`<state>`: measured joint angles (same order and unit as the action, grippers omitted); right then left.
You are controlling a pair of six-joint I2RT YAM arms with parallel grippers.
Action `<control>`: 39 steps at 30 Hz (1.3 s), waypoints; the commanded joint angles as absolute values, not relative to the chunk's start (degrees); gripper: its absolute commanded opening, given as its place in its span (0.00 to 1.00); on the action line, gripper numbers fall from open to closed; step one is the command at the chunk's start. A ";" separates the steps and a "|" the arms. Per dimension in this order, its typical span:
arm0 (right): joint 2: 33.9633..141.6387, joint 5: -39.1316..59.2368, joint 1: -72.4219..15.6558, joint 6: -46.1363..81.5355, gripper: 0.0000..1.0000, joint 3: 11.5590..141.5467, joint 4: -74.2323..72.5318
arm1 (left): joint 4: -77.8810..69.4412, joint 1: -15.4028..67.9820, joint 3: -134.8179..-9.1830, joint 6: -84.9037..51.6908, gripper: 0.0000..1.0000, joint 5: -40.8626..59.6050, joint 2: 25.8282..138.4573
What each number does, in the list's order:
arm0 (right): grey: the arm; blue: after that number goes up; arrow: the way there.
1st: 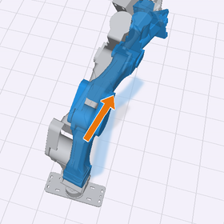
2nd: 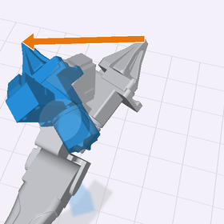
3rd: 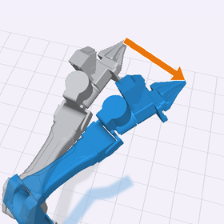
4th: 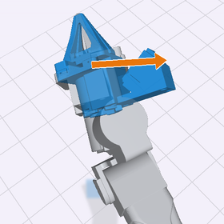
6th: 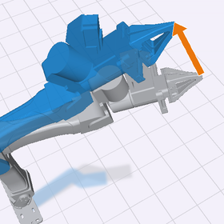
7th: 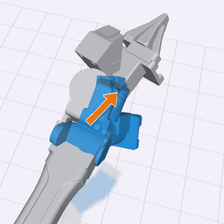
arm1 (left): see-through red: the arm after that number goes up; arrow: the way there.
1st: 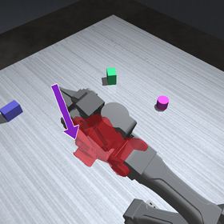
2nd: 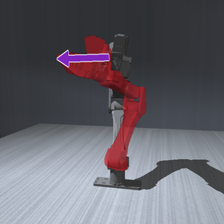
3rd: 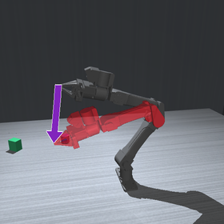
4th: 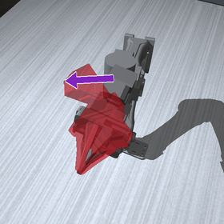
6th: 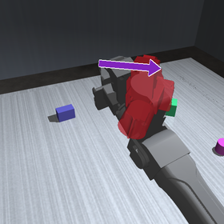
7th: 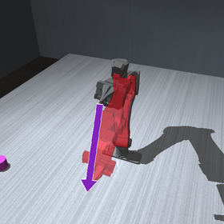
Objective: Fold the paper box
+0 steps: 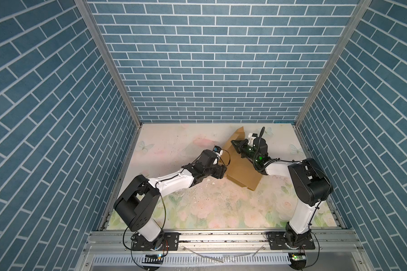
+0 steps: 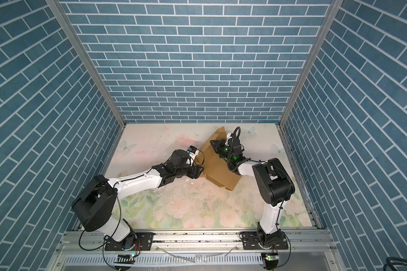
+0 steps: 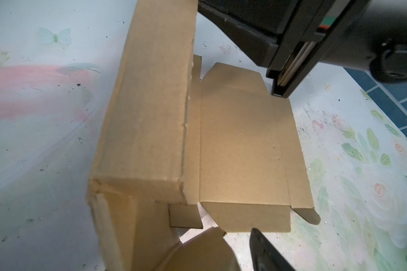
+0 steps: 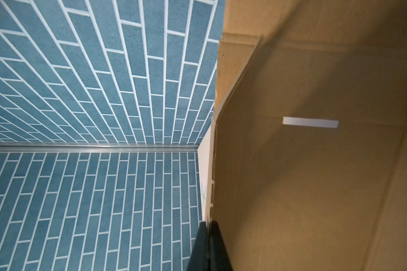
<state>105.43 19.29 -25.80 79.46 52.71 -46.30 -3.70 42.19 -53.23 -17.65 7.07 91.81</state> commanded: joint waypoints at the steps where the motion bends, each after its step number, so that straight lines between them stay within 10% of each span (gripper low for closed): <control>1: 104.13 17.61 -25.70 79.47 0.00 50.83 -49.28 | -3.52 43.10 -55.01 -21.03 0.69 5.39 93.37; 39: 102.80 16.32 -25.61 83.05 0.00 45.11 -57.46 | 17.54 48.20 -76.59 -33.75 0.60 -17.05 109.70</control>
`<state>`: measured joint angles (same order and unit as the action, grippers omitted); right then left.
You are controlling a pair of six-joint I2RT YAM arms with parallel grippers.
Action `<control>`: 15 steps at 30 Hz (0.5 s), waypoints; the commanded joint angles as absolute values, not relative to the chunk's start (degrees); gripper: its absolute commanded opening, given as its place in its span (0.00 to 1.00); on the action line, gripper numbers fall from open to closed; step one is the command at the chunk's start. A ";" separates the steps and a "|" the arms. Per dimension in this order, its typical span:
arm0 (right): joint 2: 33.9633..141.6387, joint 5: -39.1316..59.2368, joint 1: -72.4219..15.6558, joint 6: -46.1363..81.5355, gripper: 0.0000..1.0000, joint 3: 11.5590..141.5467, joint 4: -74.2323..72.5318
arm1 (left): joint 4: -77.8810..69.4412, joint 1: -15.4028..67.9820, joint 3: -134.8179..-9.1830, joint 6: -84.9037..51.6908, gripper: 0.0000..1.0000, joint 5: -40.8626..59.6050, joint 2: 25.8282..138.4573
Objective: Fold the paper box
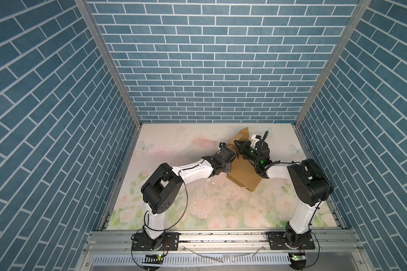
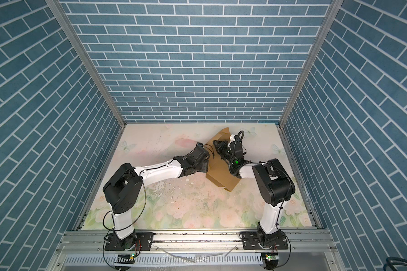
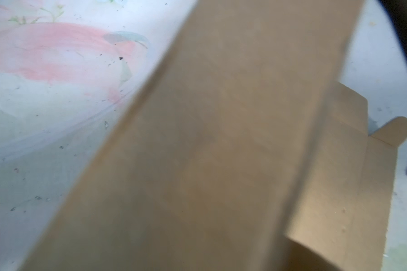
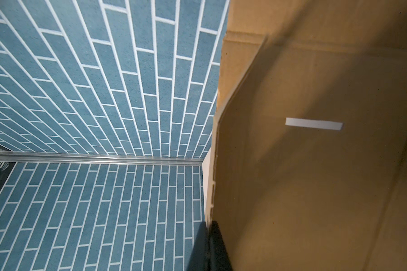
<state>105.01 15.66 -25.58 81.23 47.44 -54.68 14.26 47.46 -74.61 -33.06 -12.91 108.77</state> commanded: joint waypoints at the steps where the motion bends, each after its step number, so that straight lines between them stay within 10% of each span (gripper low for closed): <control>1: 102.47 16.30 -25.62 83.14 0.00 44.32 -57.98 | 17.94 48.33 -76.81 -33.96 0.60 -17.58 109.90; 15: 99.77 15.21 -24.81 84.02 0.00 37.02 -61.63 | 22.83 50.44 -80.93 -36.99 0.51 -22.75 113.89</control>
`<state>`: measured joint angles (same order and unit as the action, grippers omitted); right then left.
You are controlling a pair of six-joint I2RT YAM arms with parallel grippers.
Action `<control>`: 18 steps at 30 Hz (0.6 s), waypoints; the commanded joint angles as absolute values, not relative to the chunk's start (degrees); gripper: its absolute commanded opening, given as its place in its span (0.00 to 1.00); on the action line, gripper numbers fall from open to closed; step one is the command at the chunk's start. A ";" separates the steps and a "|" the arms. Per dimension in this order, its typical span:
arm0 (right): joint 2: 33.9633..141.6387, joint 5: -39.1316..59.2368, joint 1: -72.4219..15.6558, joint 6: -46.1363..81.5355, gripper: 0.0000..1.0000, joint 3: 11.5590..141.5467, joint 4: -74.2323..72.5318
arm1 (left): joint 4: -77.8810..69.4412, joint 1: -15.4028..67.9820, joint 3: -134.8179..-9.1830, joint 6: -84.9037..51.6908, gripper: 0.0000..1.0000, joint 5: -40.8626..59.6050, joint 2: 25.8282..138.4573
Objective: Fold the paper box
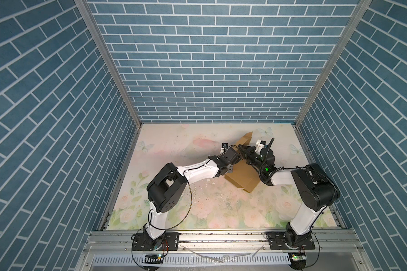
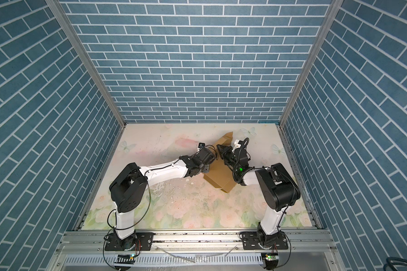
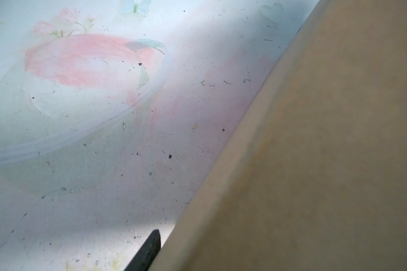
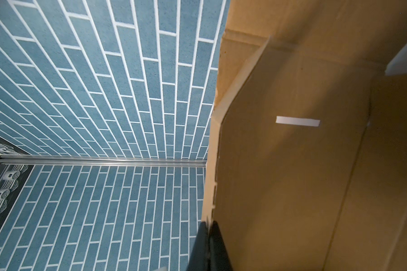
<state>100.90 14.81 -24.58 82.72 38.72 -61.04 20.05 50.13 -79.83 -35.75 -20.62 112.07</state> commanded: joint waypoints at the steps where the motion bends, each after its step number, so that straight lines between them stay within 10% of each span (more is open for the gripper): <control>1: 99.67 15.13 -24.79 84.09 0.00 36.79 -61.81 | 23.23 50.54 -81.05 -37.25 0.50 -23.23 114.16; 18: 98.75 15.38 -24.72 84.11 0.00 37.82 -60.04 | 25.06 50.54 -83.74 -36.98 0.30 -31.22 115.73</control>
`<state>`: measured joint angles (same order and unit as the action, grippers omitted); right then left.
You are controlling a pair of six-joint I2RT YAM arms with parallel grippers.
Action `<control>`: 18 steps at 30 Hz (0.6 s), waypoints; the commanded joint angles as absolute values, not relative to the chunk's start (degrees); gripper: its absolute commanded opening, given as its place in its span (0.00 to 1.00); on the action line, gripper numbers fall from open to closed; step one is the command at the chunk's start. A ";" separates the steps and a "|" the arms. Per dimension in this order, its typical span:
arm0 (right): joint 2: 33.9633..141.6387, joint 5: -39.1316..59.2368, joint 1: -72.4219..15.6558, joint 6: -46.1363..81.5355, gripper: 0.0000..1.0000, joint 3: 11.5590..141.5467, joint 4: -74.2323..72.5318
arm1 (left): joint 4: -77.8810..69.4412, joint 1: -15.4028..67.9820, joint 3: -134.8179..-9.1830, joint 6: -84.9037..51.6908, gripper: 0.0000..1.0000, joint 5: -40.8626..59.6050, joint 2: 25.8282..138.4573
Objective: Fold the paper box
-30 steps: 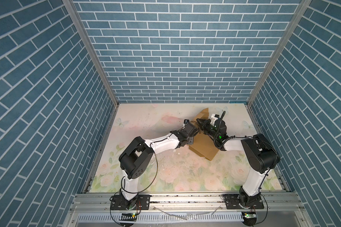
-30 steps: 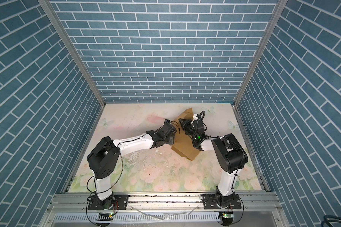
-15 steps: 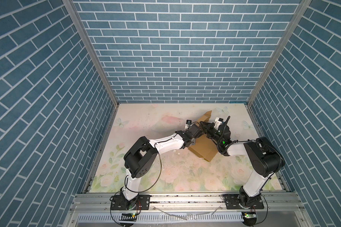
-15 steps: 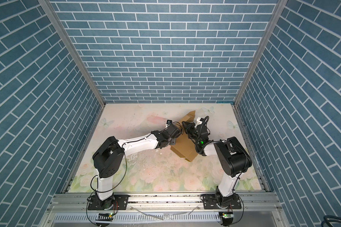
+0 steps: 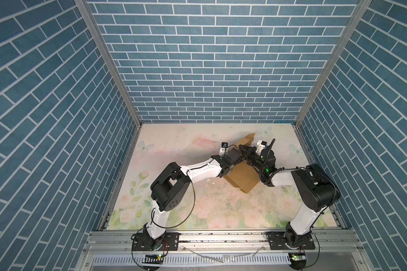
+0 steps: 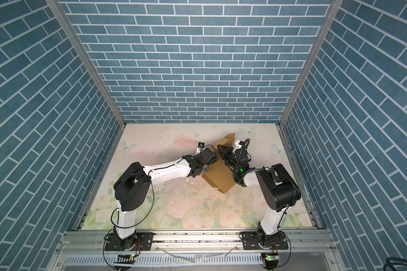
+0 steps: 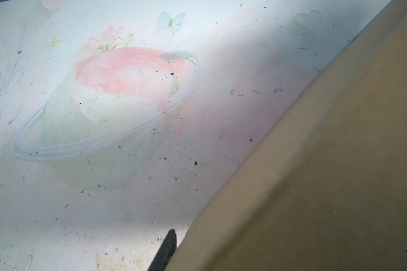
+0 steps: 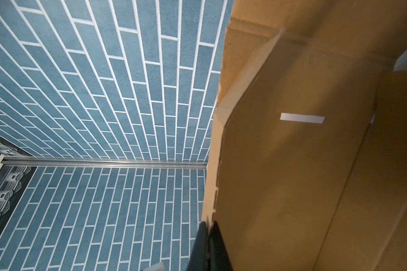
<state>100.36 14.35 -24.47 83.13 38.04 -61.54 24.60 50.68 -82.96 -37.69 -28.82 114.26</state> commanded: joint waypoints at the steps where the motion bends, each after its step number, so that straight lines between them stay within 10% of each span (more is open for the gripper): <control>1: 98.62 15.38 -24.71 84.11 0.00 37.87 -60.03 | 24.96 50.53 -83.62 -36.85 0.29 -31.42 115.86; 18: 91.22 16.61 -24.96 81.28 0.38 37.52 -50.43 | 20.34 46.66 -79.05 -30.98 0.17 -32.70 114.01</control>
<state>94.96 15.90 -24.67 83.22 38.04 -53.36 20.47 48.01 -80.90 -33.58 -31.88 114.45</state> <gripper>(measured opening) 0.369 0.174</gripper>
